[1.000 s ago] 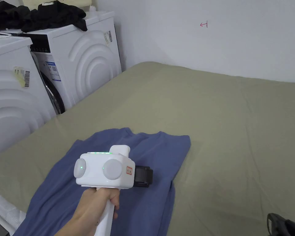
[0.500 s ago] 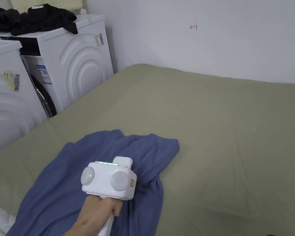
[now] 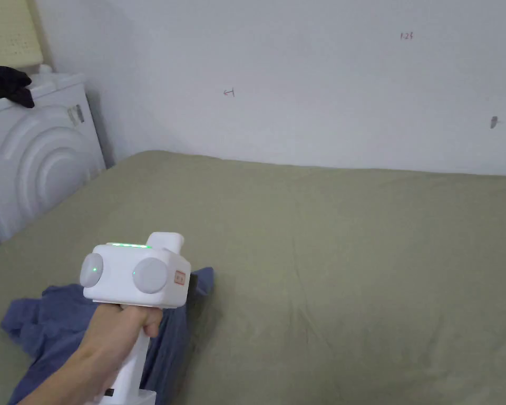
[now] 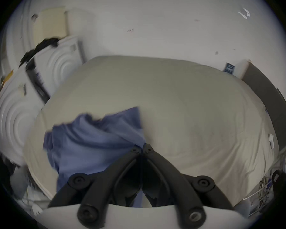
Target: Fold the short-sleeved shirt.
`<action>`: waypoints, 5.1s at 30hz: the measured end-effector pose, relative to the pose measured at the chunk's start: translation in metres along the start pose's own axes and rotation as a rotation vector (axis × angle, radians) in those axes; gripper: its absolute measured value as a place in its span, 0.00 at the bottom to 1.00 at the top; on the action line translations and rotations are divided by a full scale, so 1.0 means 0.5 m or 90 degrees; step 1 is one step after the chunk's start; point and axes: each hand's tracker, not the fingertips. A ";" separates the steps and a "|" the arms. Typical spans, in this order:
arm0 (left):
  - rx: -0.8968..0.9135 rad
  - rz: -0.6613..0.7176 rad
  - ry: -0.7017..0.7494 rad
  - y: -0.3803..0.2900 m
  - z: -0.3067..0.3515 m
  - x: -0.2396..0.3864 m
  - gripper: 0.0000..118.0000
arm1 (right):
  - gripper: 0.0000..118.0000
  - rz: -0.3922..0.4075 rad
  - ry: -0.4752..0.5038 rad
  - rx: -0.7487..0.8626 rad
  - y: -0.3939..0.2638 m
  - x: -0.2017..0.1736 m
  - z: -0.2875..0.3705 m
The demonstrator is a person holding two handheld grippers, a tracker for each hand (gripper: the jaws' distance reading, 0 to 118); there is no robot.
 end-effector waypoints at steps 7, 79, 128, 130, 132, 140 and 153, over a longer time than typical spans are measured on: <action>0.046 -0.098 -0.184 0.097 0.022 0.352 0.00 | 0.01 -0.045 -0.081 0.008 -0.005 0.098 0.056; -0.209 -0.015 0.040 -0.338 -0.114 -0.082 0.93 | 0.02 -0.001 -0.050 -0.037 -0.018 0.024 -0.031; -0.061 0.025 -0.023 -0.248 0.060 -0.119 0.01 | 0.02 0.038 -0.053 -0.160 0.327 0.311 -0.452; -0.020 0.014 0.007 -0.203 0.101 -0.130 0.01 | 0.02 0.019 -0.050 -0.117 0.388 0.294 -0.321; 0.029 -0.014 0.059 -0.147 0.148 -0.143 0.01 | 0.02 0.013 -0.063 -0.080 0.434 0.318 -0.224; 0.152 0.033 0.102 0.054 0.337 -0.146 0.01 | 0.02 -0.041 -0.100 0.033 0.518 0.407 0.038; 0.213 0.015 0.124 0.231 0.402 -0.045 0.01 | 0.02 -0.050 -0.157 0.100 0.597 0.427 0.124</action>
